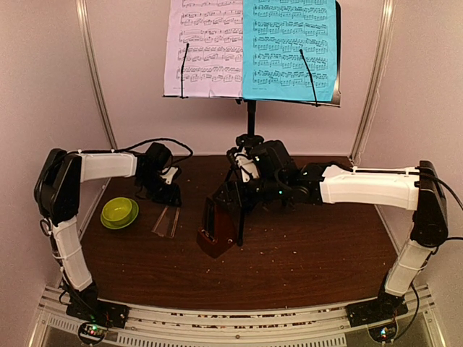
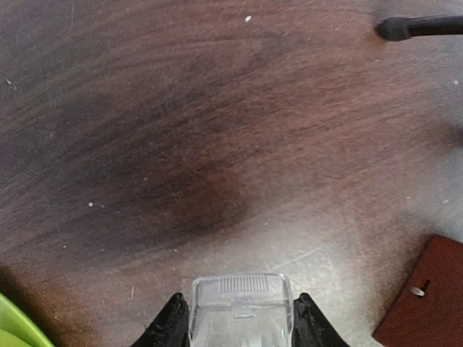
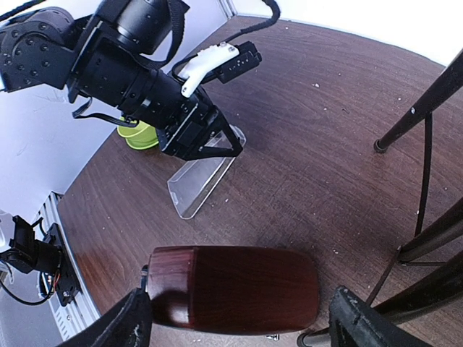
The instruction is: Set up the instrument practice props
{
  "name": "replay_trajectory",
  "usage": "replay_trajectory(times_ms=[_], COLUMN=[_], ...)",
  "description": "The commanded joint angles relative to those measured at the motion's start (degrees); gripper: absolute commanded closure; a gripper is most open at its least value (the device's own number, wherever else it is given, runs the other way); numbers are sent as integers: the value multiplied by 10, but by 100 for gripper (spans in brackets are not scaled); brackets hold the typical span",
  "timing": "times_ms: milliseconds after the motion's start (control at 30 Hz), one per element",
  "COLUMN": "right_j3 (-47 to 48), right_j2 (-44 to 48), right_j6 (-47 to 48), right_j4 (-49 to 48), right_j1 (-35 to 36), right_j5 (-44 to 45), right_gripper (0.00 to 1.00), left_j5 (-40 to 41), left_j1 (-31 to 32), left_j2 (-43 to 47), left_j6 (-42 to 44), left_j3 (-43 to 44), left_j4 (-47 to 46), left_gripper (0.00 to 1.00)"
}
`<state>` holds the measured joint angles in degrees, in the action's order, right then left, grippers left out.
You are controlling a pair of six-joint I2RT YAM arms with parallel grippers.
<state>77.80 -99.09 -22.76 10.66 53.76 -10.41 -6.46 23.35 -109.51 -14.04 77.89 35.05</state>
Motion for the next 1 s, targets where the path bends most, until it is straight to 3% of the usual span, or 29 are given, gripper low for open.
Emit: replay_trajectory(times_ms=[0,233,467,533,667,967], right_j3=[9,0,-7,-9,-7,1], right_j2=[8,12,13,13,13,9], right_j6=[-5,-13,-14,-14,-15,-18], right_j4=[5,1,2,1,-4,-6], right_j1=[3,4,3,3,3,2], right_j5=[0,-3,-7,-7,-8,-8], right_gripper=[15,15,15,15,15,16], left_j5=[-9,-10,-1,3,-10,-109], left_j1=[-14,-18,-19,-19,-19,-13], left_j2=[-23,-45,-26,-12,42,267], left_j6=[16,29,32,33,33,-13], left_j3=[17,25,27,23,-8,-218], left_j4=[2,12,23,23,-1,-175], left_gripper=[80,65,29,24,22,29])
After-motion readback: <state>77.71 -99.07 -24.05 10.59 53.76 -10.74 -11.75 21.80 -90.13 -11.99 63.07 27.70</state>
